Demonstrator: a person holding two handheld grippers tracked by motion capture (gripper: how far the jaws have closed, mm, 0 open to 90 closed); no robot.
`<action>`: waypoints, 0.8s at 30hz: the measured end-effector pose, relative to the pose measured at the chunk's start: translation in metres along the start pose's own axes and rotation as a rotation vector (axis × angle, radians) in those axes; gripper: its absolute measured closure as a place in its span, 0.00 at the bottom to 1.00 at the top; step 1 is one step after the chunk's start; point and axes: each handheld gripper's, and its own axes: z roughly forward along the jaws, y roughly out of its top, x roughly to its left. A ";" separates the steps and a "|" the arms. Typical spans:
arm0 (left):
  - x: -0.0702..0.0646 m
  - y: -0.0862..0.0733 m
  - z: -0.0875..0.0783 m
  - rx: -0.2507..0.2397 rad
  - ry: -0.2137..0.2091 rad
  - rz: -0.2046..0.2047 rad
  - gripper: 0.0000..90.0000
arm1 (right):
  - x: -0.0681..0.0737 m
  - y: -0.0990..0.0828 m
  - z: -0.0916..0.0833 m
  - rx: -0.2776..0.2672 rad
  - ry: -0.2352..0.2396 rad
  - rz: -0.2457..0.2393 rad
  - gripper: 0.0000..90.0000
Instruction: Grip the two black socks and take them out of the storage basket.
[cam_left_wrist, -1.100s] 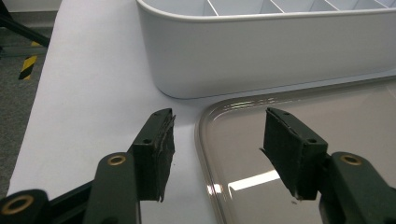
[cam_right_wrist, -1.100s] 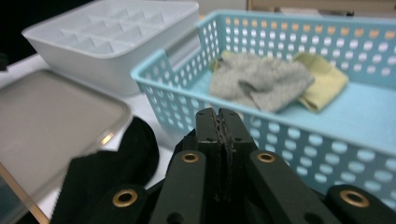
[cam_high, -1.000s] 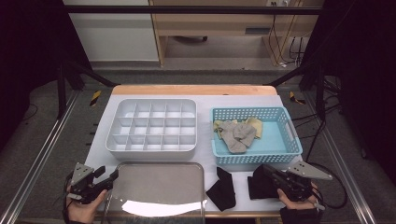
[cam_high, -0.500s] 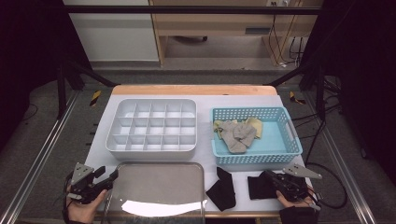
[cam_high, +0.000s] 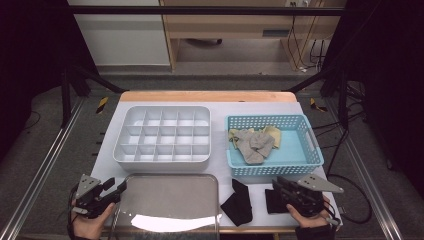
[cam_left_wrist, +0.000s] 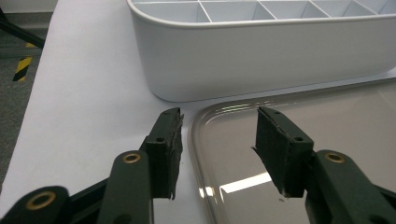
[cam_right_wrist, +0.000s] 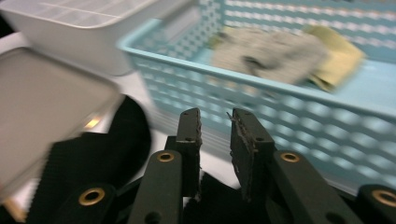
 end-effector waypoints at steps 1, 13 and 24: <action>0.000 0.000 0.000 -0.003 0.002 0.005 0.57 | 0.006 0.002 0.002 0.004 0.017 -0.014 0.79; -0.008 0.004 -0.002 -0.007 -0.020 -0.002 0.62 | 0.065 0.002 0.037 0.092 0.182 -0.081 0.76; -0.021 0.012 -0.008 -0.038 -0.037 0.008 0.63 | 0.091 -0.012 0.063 0.174 0.244 -0.122 0.77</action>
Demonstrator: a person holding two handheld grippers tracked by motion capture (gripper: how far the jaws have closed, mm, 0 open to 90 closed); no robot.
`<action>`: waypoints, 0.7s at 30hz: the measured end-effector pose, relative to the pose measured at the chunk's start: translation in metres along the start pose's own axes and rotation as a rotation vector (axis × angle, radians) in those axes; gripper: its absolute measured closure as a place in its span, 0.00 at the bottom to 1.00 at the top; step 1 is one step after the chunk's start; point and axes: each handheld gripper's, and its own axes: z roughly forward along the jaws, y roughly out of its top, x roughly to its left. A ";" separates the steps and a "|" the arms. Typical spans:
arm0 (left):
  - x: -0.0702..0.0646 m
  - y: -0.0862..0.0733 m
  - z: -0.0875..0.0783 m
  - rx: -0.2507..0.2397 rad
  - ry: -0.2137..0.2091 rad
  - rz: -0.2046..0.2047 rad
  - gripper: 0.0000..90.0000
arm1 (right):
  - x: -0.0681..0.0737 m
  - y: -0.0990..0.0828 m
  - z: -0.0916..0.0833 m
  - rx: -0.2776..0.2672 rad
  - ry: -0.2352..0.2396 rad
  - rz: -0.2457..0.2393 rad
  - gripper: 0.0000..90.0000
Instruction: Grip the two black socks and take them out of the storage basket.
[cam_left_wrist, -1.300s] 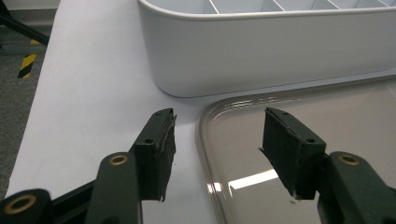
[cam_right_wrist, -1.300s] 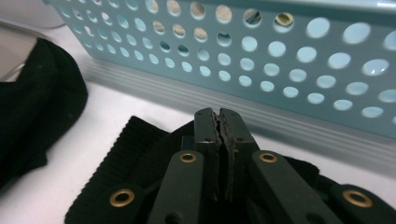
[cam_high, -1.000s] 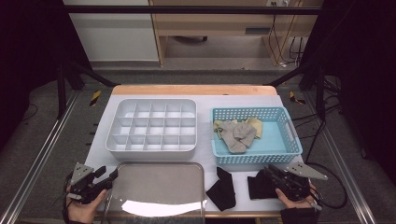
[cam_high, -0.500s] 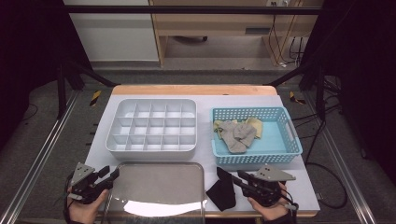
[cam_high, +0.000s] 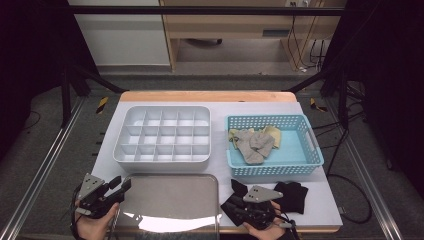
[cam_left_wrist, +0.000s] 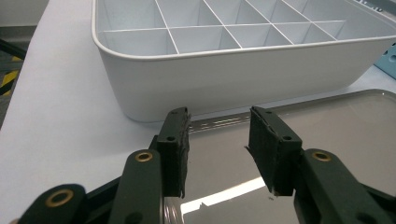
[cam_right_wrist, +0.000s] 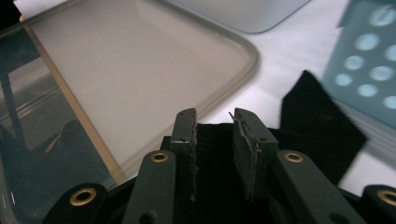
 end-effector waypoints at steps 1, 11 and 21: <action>0.000 0.001 0.000 -0.002 0.000 0.001 0.63 | 0.001 -0.001 0.003 0.007 -0.001 -0.005 0.77; -0.001 0.004 -0.006 -0.029 -0.011 -0.006 0.63 | 0.007 -0.005 0.019 0.096 -0.027 -0.062 0.98; -0.006 0.013 -0.014 -0.061 -0.052 -0.024 0.62 | -0.003 0.014 -0.007 0.012 -0.007 -0.032 1.00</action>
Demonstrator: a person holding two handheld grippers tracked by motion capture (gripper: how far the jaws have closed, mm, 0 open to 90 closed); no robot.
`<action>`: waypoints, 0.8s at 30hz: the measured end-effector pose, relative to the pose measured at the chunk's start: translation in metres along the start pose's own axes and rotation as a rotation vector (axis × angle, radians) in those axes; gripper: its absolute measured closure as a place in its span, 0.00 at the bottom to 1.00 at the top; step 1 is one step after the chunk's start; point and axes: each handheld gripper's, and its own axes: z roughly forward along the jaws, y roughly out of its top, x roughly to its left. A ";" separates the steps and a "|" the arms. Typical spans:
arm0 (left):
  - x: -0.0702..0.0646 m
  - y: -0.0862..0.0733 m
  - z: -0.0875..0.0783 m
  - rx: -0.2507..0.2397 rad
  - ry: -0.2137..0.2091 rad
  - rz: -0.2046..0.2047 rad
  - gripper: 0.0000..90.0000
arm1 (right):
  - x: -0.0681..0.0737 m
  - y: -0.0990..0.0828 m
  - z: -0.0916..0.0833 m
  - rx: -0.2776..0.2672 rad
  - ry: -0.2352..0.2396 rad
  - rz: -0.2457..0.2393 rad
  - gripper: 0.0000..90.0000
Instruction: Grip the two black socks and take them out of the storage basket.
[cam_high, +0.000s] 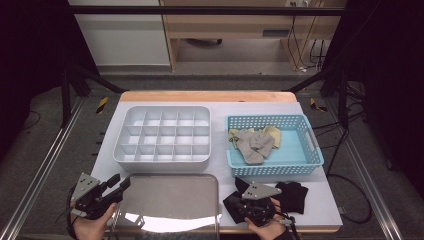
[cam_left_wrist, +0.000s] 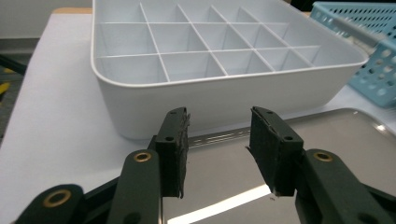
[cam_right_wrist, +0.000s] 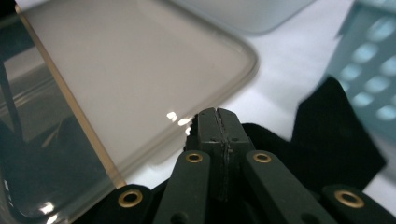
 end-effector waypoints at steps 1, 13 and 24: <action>-0.001 0.002 0.000 -0.003 -0.008 -0.004 0.62 | 0.000 0.003 -0.002 -0.008 -0.001 -0.002 1.00; -0.036 0.036 -0.002 -0.026 -0.059 0.061 0.60 | -0.007 0.035 -0.014 -0.121 0.031 0.020 1.00; -0.070 0.025 0.023 0.001 -0.109 0.054 0.58 | -0.020 0.012 -0.011 -0.054 -0.061 0.052 1.00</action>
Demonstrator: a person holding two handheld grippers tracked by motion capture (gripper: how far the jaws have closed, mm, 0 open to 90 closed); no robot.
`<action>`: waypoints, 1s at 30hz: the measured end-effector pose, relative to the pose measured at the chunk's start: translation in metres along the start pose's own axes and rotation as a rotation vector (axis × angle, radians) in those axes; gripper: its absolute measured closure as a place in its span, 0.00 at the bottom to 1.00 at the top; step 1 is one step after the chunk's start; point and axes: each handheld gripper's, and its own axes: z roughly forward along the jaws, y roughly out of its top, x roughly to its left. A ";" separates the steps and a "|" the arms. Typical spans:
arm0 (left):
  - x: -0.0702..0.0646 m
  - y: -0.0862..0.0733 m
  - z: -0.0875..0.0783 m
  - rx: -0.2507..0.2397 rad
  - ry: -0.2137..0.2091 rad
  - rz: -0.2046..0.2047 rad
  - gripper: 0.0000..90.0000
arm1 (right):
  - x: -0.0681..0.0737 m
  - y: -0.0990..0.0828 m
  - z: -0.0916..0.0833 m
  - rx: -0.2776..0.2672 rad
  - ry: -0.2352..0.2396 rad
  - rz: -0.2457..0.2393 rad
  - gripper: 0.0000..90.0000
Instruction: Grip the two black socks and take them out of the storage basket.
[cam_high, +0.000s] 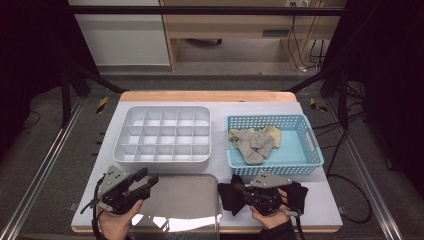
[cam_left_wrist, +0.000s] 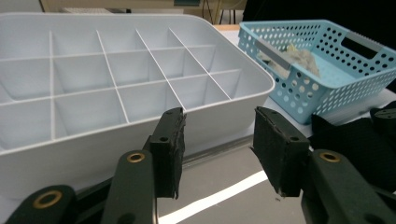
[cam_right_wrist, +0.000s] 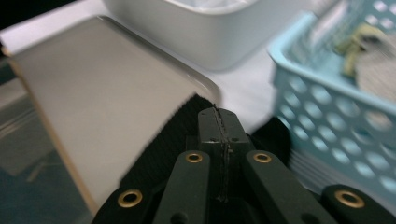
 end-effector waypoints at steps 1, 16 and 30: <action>-0.001 -0.003 0.003 0.013 0.001 0.004 0.58 | -0.002 -0.004 -0.001 0.005 -0.006 0.009 1.00; 0.001 -0.041 0.024 0.117 0.000 0.032 0.55 | -0.022 -0.031 0.015 0.040 -0.057 0.055 0.85; 0.003 -0.042 0.025 0.118 0.006 0.025 0.52 | 0.003 -0.013 0.001 -0.078 0.020 -0.004 0.65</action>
